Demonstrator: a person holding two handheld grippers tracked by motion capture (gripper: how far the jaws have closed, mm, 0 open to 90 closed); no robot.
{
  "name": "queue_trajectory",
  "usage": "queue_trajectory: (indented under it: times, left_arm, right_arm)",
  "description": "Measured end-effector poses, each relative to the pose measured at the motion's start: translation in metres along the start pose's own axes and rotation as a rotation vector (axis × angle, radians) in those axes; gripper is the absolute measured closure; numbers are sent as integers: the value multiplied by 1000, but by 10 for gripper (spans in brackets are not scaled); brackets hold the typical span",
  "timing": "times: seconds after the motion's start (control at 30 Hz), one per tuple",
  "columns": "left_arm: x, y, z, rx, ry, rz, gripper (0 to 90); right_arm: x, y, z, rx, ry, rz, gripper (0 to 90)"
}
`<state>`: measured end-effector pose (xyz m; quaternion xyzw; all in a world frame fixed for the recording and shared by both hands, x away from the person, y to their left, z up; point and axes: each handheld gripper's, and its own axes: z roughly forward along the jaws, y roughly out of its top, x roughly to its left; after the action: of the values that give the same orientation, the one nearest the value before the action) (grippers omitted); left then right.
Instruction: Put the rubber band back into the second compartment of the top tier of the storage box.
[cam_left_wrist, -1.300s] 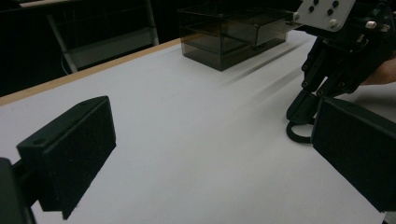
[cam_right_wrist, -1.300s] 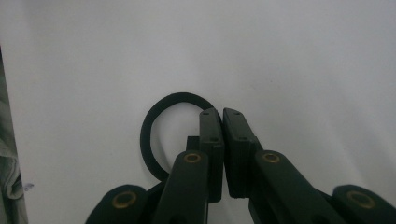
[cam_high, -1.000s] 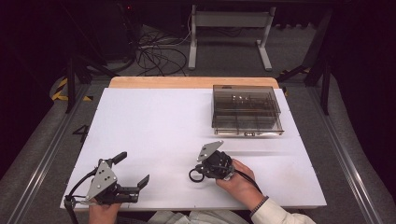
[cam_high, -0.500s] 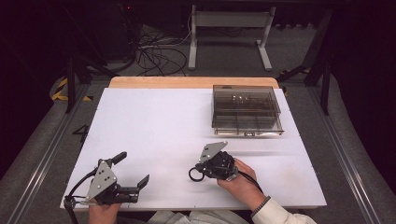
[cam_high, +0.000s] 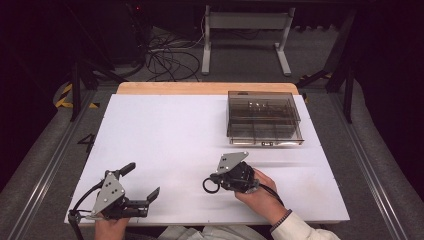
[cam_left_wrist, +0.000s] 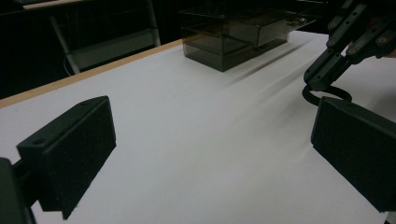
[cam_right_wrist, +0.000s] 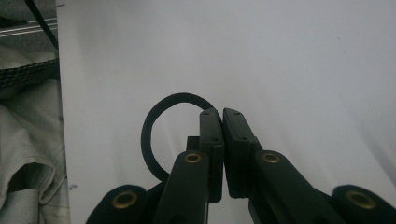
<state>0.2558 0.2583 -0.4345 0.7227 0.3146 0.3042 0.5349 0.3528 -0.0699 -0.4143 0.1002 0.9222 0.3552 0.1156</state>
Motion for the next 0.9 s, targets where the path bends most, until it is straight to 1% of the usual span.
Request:
queue_trajectory:
  times: [0.2, 0.33, 0.37, 0.53, 0.6, 0.77, 0.87, 0.9]
  left_arm:
    - [0, 0, 0, -2, 1, 0, 8]
    - [0, 0, 0, -2, 3, 0, 8]
    - [0, 0, 0, 0, 2, -1, 8]
    - [1, 0, -1, 0, 4, 0, 8]
    - [0, 0, -1, 0, 3, -5, 8]
    - [1, 0, -1, -3, 3, -7, 8]
    - [1, 0, -1, -3, 3, -7, 8]
    - [1, 0, -1, -3, 4, -6, 8]
  right_arm:
    - [1, 1, -2, -7, -2, -7, 878]
    - [0, 1, -7, -20, -12, -12, 877]
    - [-1, 1, -10, -29, -19, -6, 877]
    - [-5, 1, -17, -43, -32, -2, 877]
    - [-7, 0, -21, -50, -34, 9, 877]
    - [-11, 0, -31, -63, -57, 7, 877]
    - [-14, -1, -37, -73, -69, 24, 877]
    - [-15, -1, -39, -76, -74, 18, 877]
